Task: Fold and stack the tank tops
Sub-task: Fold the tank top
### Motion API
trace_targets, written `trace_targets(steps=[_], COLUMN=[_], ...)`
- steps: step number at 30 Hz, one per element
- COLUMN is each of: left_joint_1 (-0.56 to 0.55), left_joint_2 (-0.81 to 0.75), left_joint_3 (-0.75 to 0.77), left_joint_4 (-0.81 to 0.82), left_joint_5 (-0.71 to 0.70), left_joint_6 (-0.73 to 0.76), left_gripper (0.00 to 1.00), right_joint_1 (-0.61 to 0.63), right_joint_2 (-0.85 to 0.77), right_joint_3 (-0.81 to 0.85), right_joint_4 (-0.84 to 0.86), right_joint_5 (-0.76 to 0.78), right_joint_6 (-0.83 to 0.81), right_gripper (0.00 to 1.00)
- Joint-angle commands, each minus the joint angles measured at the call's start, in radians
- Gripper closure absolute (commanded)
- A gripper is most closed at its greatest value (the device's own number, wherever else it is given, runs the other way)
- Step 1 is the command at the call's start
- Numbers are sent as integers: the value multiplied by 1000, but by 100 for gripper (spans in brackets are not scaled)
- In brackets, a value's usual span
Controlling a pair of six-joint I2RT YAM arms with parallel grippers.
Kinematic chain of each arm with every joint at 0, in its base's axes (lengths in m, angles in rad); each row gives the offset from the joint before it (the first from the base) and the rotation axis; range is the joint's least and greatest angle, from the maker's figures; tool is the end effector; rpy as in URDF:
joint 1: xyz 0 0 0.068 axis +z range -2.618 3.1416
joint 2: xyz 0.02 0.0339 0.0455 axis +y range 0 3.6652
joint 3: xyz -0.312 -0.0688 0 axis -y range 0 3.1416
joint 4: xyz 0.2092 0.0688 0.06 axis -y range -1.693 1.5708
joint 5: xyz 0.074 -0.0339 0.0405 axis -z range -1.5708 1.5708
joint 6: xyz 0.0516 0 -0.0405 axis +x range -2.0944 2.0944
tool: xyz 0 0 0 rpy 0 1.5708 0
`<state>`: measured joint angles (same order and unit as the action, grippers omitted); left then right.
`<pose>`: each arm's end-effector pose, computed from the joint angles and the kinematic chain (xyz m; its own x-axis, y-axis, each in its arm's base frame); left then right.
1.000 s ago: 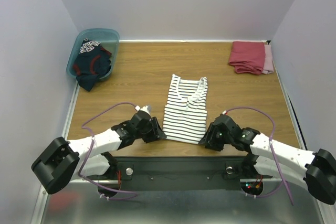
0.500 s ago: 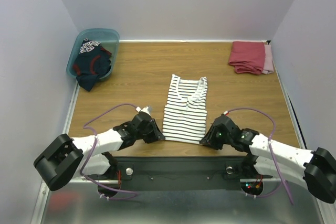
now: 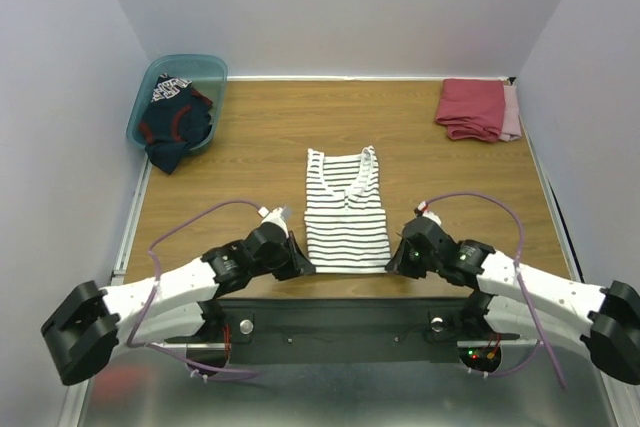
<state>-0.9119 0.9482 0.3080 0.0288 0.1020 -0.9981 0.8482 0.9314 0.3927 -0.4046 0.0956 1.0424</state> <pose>0.0842 -0.1173 0.2182 -0.8944 -0.2105 -0.3946 0.1585 0.6758 -0.7199 0.0816 0.0851 0.2066 -0.8827 0.2987 -0.3627 0.1046 0.8775 0.4681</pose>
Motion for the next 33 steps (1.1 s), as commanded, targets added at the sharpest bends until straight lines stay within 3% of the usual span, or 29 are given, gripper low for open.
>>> trace_targets(steps=[1,6,11,16,20,24,27,30,33], left_joint_1=[-59,-145,-176,-154,-32,155,280,381,449], left_joint_2=[-138,-233,-215,-164,-109,-22,47,226,421], left_joint_3=[43,114,285,399,424,434,471,529,594], left_joint_4=[-177,-317,-417,-417,-327,-207,-101,31,134], left_joint_5=[-51,-94,-200,-288,-233,-133,-59,-1,42], left_joint_6=[-51,-122,-103,-66,21,102,142,168,190], left_gripper=[100,100,100,100,100,100,100,100,100], right_joint_1=[84,210,236,236,226,76,-61,-243,-335], right_joint_2=[-92,-118,-63,-3,113,216,274,451,585], right_joint_3=[93,190,331,445,529,597,618,679,796], right_joint_4=[-126,-201,-229,-260,-269,-231,-111,-39,5], right_joint_5=[44,98,180,303,403,382,238,103,-11], right_joint_6=[-24,8,-10,-54,-96,-213,-300,-395,-439], right_gripper=[100,100,100,99,97,97,97,96,92])
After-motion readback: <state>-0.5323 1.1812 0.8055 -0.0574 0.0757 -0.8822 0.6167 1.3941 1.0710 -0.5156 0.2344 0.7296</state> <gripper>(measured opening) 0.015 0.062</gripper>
